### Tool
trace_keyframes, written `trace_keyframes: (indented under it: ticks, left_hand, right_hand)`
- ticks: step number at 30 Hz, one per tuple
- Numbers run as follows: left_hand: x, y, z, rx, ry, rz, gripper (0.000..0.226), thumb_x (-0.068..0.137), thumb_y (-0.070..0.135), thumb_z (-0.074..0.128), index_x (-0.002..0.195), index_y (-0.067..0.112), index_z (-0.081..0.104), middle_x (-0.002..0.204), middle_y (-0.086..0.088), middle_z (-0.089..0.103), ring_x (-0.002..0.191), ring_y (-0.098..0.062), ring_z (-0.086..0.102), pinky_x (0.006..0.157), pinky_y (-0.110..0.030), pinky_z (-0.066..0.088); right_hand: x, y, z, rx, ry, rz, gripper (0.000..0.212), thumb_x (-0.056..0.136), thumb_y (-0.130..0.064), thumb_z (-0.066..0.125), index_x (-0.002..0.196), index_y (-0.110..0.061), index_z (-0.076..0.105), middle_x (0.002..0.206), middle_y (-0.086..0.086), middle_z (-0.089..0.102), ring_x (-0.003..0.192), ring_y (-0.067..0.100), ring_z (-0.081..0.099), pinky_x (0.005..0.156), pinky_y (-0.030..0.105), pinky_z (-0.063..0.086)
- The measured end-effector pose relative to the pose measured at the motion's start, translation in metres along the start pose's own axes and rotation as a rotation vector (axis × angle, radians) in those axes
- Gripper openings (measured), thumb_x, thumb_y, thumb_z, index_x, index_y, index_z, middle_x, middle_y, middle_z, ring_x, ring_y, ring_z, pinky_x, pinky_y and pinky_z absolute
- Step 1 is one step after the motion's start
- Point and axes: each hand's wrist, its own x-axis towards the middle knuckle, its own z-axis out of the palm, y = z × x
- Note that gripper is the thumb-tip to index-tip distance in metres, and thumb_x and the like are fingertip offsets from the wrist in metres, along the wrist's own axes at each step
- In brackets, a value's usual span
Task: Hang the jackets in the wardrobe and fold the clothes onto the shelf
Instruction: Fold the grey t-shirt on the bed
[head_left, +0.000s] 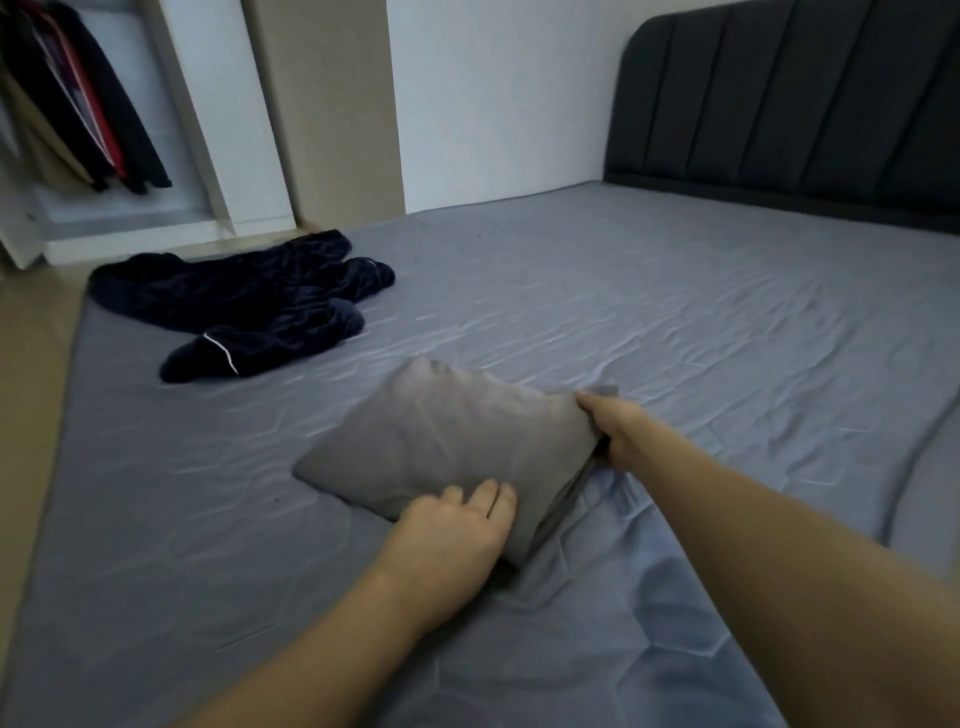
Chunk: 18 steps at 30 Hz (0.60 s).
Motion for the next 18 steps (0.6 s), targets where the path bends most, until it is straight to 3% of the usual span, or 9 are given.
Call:
trace_keyframes:
  ticks: [2, 4, 5, 7, 10, 12, 14, 18]
  left_hand:
    - [-0.001, 0.004, -0.003, 0.035, 0.001, -0.005, 0.049, 0.077, 0.020, 0.041, 0.116, 0.016, 0.070, 0.087, -0.002, 0.070, 0.050, -0.022, 0.058, 0.038, -0.024, 0.041]
    - [0.003, 0.008, -0.012, 0.039, -0.047, 0.011, 0.041, 0.073, 0.026, 0.060, 0.113, 0.021, 0.071, 0.078, 0.001, 0.066, 0.047, -0.020, 0.056, 0.039, -0.022, 0.038]
    - [0.006, 0.004, -0.021, 0.004, -0.070, -0.002, 0.040, 0.066, 0.029, 0.071, 0.105, 0.022, 0.072, 0.073, 0.002, 0.064, 0.046, -0.019, 0.056, 0.038, -0.022, 0.038]
    - [0.018, -0.025, -0.056, -0.156, -0.132, -0.160, 0.035, 0.056, 0.031, 0.081, 0.087, 0.022, 0.069, 0.067, 0.002, 0.061, 0.049, -0.021, 0.059, 0.038, -0.025, 0.038]
    - [0.041, -0.107, -0.129, -0.369, -0.186, -0.535, 0.022, 0.077, 0.033, 0.067, 0.081, 0.023, 0.049, 0.076, -0.003, 0.064, 0.068, -0.029, 0.062, 0.047, -0.031, 0.033]
    - [0.060, -0.171, -0.180, -0.442, -0.154, -0.751, 0.018, 0.081, 0.027, 0.060, 0.073, 0.020, 0.045, 0.072, -0.004, 0.060, 0.068, -0.029, 0.058, 0.049, -0.032, 0.030]
    - [0.081, -0.226, -0.241, -0.471, -0.204, -0.846, 0.016, 0.080, 0.014, 0.055, 0.068, 0.017, 0.044, 0.068, -0.004, 0.054, 0.064, -0.027, 0.054, 0.048, -0.030, 0.031]
    - [0.114, -0.318, -0.392, -0.360, -0.361, -0.885, 0.018, 0.082, 0.006, 0.051, 0.071, 0.017, 0.041, 0.068, -0.002, 0.048, 0.057, -0.019, 0.044, 0.046, -0.027, 0.027]
  right_hand:
    - [0.008, -0.007, 0.003, 0.019, 0.097, -0.107, 0.057, 0.093, -0.014, 0.061, 0.143, -0.019, 0.033, 0.123, 0.018, 0.056, 0.090, 0.028, 0.057, 0.073, 0.041, 0.052]
    - [0.010, -0.014, 0.013, -0.039, 0.119, -0.203, 0.059, 0.093, 0.000, 0.052, 0.144, -0.020, 0.029, 0.133, 0.019, 0.048, 0.097, 0.027, 0.050, 0.082, 0.040, 0.049]
    - [0.008, -0.021, 0.018, -0.061, 0.125, -0.224, 0.053, 0.095, 0.004, 0.047, 0.141, -0.019, 0.033, 0.132, 0.019, 0.047, 0.097, 0.027, 0.048, 0.081, 0.040, 0.048]
    - [-0.009, -0.050, 0.028, -0.084, 0.103, -0.200, 0.031, 0.098, 0.004, 0.038, 0.120, -0.015, 0.047, 0.110, 0.015, 0.049, 0.084, 0.026, 0.048, 0.061, 0.034, 0.048]
    - [-0.053, -0.128, 0.052, -0.123, 0.000, -0.103, 0.023, 0.099, -0.001, 0.038, 0.081, -0.014, 0.046, 0.080, 0.007, 0.047, 0.063, 0.019, 0.048, 0.042, 0.025, 0.049]
    - [-0.094, -0.190, 0.077, -0.080, -0.042, 0.022, 0.020, 0.099, -0.003, 0.039, 0.080, -0.007, 0.046, 0.077, 0.013, 0.052, 0.060, 0.024, 0.056, 0.034, 0.029, 0.050]
    - [-0.147, -0.258, 0.100, 0.010, -0.118, 0.176, 0.021, 0.099, -0.003, 0.036, 0.084, 0.003, 0.049, 0.078, 0.018, 0.056, 0.056, 0.031, 0.061, 0.029, 0.036, 0.047]
    - [-0.271, -0.411, 0.138, 0.083, -0.280, 0.239, 0.017, 0.096, -0.002, 0.041, 0.097, 0.010, 0.053, 0.097, 0.024, 0.062, 0.080, 0.037, 0.064, 0.052, 0.048, 0.058]
